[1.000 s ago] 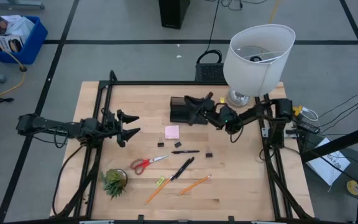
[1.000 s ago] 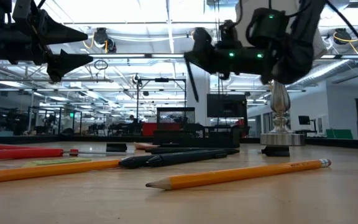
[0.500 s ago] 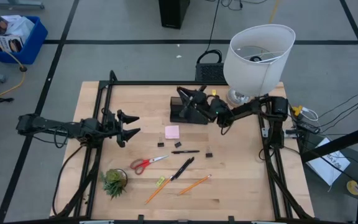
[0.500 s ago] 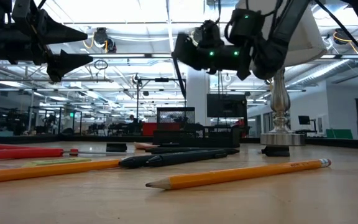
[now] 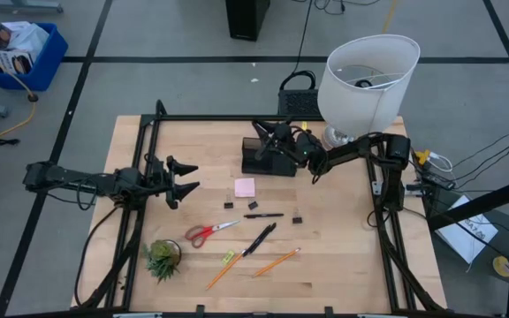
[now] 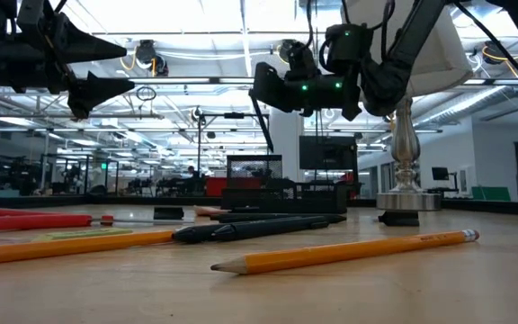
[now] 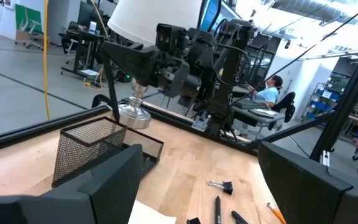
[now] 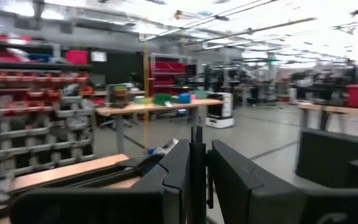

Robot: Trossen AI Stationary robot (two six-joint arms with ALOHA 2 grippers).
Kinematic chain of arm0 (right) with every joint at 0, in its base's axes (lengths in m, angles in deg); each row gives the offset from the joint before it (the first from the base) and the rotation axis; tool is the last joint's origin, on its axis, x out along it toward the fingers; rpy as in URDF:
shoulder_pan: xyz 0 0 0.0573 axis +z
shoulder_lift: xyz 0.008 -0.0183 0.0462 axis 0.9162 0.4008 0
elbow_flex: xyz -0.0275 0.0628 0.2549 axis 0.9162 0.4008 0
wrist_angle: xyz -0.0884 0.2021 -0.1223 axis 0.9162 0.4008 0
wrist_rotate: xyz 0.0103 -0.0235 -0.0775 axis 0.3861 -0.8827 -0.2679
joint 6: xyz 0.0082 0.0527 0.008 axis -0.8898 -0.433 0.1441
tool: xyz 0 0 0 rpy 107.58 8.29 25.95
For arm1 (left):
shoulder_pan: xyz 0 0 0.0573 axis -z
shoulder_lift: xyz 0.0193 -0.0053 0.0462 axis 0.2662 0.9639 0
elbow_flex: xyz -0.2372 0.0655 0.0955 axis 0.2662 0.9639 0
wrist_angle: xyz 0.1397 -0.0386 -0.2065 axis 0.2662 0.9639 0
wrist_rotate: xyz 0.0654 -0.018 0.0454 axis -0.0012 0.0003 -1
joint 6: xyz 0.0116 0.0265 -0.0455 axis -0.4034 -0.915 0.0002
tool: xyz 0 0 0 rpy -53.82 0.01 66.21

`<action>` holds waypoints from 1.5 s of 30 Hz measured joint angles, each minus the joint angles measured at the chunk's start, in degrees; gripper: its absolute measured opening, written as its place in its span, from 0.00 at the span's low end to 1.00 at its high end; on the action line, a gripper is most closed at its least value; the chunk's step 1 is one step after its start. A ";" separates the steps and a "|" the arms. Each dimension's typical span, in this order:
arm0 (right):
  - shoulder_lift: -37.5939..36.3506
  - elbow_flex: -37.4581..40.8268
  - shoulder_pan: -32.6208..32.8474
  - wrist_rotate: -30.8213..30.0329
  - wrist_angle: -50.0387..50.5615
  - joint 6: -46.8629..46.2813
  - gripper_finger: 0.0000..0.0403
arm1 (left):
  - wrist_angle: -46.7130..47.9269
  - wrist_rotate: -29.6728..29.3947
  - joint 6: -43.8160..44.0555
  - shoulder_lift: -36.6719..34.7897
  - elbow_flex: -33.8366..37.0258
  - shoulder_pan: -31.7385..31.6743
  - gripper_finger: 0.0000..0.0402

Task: Pick and place office supplies into organizer
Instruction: Put the top black ballpen into the desk organizer, then put the top black ball pen into the desk organizer

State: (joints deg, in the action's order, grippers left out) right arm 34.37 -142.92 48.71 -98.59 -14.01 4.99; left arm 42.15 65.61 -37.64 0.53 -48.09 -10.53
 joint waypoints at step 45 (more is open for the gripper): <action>0.02 0.04 5.46 10.14 18.61 -3.69 0.36 | -0.01 -0.50 -0.92 0.00 0.00 0.00 0.81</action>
State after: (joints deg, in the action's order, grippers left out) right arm 34.39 -142.88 54.17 -88.44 4.60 1.29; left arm 42.14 65.11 -38.56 0.53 -48.09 -10.53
